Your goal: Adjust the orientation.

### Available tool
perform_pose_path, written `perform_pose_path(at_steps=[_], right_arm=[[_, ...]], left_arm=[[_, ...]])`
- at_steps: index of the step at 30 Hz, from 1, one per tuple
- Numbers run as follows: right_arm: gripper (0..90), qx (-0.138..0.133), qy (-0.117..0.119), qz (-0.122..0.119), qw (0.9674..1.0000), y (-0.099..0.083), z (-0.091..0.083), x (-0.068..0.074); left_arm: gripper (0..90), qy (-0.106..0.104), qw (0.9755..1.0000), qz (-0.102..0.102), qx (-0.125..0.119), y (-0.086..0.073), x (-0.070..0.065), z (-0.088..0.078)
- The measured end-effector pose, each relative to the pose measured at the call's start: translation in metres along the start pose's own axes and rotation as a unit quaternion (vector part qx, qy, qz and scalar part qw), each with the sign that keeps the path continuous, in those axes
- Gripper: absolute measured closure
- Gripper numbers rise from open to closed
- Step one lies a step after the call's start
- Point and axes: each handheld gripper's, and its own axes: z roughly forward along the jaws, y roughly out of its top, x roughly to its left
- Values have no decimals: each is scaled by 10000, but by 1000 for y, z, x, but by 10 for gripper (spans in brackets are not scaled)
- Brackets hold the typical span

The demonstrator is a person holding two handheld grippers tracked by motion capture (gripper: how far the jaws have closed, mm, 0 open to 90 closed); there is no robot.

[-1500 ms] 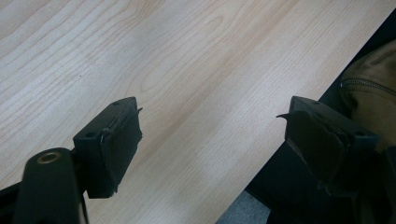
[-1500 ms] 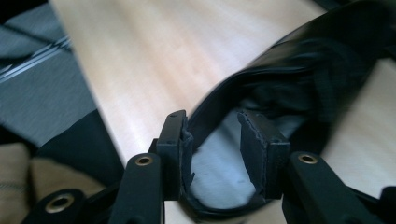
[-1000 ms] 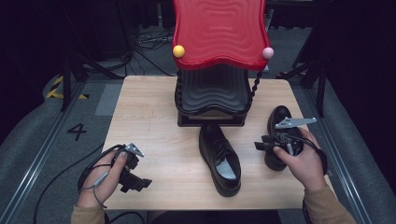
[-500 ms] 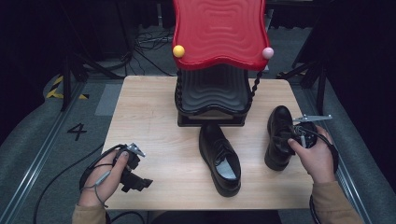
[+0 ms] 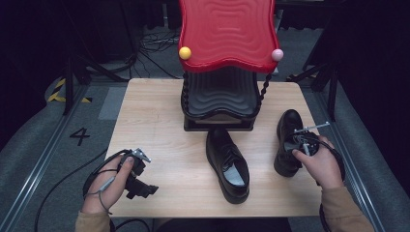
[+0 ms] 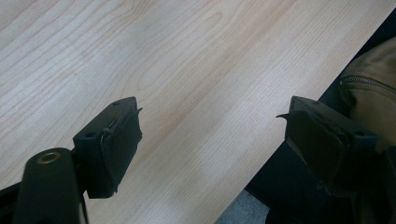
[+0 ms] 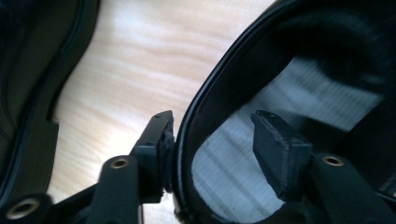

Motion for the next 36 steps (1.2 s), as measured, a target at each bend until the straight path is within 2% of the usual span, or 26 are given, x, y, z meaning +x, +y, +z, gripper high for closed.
perform_pose_path(at_steps=[2,5,10,13,18,25,31,32,34,36], right_arm=[[534,95,-10,-70,9999,0,2,1],[663,326,59,-161,9993,-1,8,6],[772,341,107,-338,9988,1,7,11],[782,269,78,-368,9989,0,6,12],[780,-5,20,-515,9987,1,-4,17],[767,-30,231,-699,9973,-1,-22,27],[765,43,367,-1144,9928,-8,-39,48],[765,43,367,-1144,9928,-8,-39,48],[765,16,430,-1338,9901,-11,-46,57],[765,22,471,-1457,9882,-13,-50,63]], left_arm=[[190,-5,10000,10,11,0,0,0],[190,-3,10000,-5,18,0,1,0],[190,-7,10000,0,8,0,1,0],[190,-15,10000,1,-5,0,1,0],[190,-8,10000,-30,-32,0,2,-1],[191,-14,10000,34,-48,5,3,-1],[191,-17,9999,132,-36,11,2,0],[191,-19,9998,161,-63,13,2,0],[190,-27,9997,230,-55,16,2,1],[190,-42,9998,207,-53,17,1,2]])
